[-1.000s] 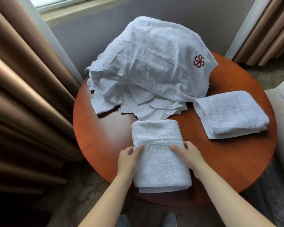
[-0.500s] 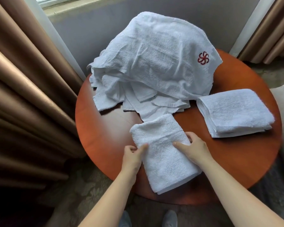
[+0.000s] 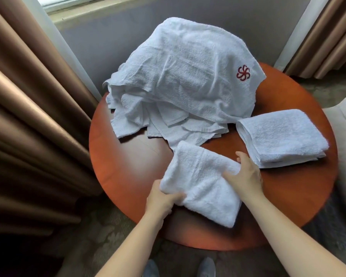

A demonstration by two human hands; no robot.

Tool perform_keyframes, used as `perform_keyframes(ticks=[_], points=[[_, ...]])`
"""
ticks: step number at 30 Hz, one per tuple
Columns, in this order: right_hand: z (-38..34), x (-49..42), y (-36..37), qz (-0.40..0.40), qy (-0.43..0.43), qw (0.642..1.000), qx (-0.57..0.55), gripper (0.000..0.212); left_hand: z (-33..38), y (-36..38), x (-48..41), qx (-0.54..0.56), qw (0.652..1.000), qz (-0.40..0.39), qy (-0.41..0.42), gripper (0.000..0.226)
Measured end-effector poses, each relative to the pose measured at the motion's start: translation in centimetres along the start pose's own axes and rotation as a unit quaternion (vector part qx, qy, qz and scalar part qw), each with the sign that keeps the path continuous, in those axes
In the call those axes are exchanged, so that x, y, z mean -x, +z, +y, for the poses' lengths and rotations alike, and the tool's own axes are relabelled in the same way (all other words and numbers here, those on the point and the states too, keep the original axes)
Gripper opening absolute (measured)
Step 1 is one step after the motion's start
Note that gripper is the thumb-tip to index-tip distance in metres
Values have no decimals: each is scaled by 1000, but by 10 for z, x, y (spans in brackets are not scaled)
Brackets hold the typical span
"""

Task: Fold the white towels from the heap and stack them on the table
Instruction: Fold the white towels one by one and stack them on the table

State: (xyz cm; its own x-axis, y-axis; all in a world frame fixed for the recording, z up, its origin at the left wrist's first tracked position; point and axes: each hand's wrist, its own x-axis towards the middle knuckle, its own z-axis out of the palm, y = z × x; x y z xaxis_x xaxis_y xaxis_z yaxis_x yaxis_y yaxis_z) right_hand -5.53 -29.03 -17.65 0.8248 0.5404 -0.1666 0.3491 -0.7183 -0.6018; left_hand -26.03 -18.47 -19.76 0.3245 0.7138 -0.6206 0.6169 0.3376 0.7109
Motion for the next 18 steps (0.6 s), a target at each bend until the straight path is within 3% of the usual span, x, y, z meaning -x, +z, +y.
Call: perform_keyframes(ticks=[2, 5, 9, 11, 14, 16, 18], points=[[4, 5, 2, 22, 75, 997, 8, 83, -3, -1, 0, -61, 997, 41, 17, 51], [9, 16, -1, -32, 211, 977, -18, 85, 6, -8, -8, -60, 987, 135, 61, 49], [10, 25, 0, -86, 253, 954, -137, 66, 37, -8, -14, 16, 998, 64, 22, 88], [7, 26, -2, -115, 279, 922, -241, 53, 49, -6, -14, 27, 999, 28, -9, 92], [3, 26, -12, -174, 315, 872, -333, 43, 56, -6, -16, 48, 997, -36, -42, 72], [3, 23, -15, -197, 313, 858, -356, 38, 56, -6, -14, 56, 993, -74, -75, 37], [2, 20, -16, -213, 300, 852, -372, 35, 51, -6, -13, 70, 988, -99, -94, 34]])
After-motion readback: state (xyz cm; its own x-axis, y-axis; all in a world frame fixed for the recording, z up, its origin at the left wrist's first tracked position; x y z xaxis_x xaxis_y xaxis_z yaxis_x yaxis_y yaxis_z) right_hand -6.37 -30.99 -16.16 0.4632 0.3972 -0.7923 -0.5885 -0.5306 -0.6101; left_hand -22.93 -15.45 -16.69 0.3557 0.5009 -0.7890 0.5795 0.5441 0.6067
